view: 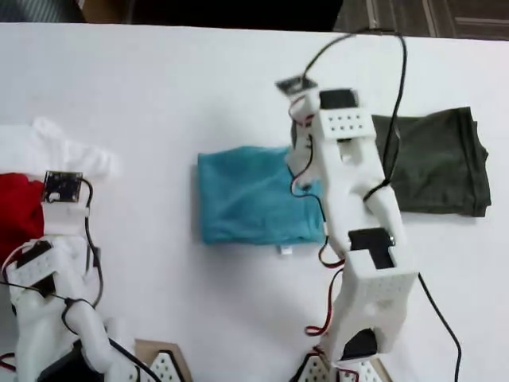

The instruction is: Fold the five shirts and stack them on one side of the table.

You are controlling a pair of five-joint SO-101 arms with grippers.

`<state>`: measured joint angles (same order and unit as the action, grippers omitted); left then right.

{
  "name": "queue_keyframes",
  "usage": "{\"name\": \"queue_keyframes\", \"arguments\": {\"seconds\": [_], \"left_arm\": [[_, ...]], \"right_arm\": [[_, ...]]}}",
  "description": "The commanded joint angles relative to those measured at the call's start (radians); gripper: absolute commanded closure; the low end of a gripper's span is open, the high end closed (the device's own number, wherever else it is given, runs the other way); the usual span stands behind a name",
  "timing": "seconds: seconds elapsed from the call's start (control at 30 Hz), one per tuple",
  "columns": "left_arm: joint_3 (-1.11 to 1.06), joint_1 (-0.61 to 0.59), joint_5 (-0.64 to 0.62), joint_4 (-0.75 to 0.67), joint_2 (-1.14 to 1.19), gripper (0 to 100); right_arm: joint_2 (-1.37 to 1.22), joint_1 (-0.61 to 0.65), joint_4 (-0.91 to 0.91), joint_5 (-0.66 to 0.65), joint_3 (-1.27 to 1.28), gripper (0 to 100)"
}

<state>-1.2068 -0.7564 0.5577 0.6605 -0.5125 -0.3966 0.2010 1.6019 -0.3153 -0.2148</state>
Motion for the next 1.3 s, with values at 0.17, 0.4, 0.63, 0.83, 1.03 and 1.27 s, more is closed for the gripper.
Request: {"name": "queue_keyframes", "arguments": {"seconds": [0.17, 0.4, 0.63, 0.83, 1.03, 1.27], "left_arm": [[-0.001, 0.000, -0.003, -0.025, -0.012, 80], [-0.001, 0.000, -0.003, -0.025, -0.012, 80], [-0.001, 0.000, -0.003, -0.025, -0.012, 80], [-0.001, 0.000, -0.003, -0.025, -0.012, 80], [-0.001, 0.000, -0.003, -0.025, -0.012, 80], [-0.001, 0.000, -0.003, -0.025, -0.012, 80]], "right_arm": [[0.077, 0.045, -0.194, 0.040, 0.133, 74.7], [0.065, 0.081, -0.251, 0.048, 0.132, 65.8], [0.033, 0.008, -0.254, 0.048, 0.143, 65.8], [-0.054, 0.059, -0.254, 0.044, 0.147, 65.8], [-0.165, 0.061, -0.249, 0.083, 0.144, 65.9], [-0.226, 0.056, -0.131, 0.078, 0.103, 74.8]]}}
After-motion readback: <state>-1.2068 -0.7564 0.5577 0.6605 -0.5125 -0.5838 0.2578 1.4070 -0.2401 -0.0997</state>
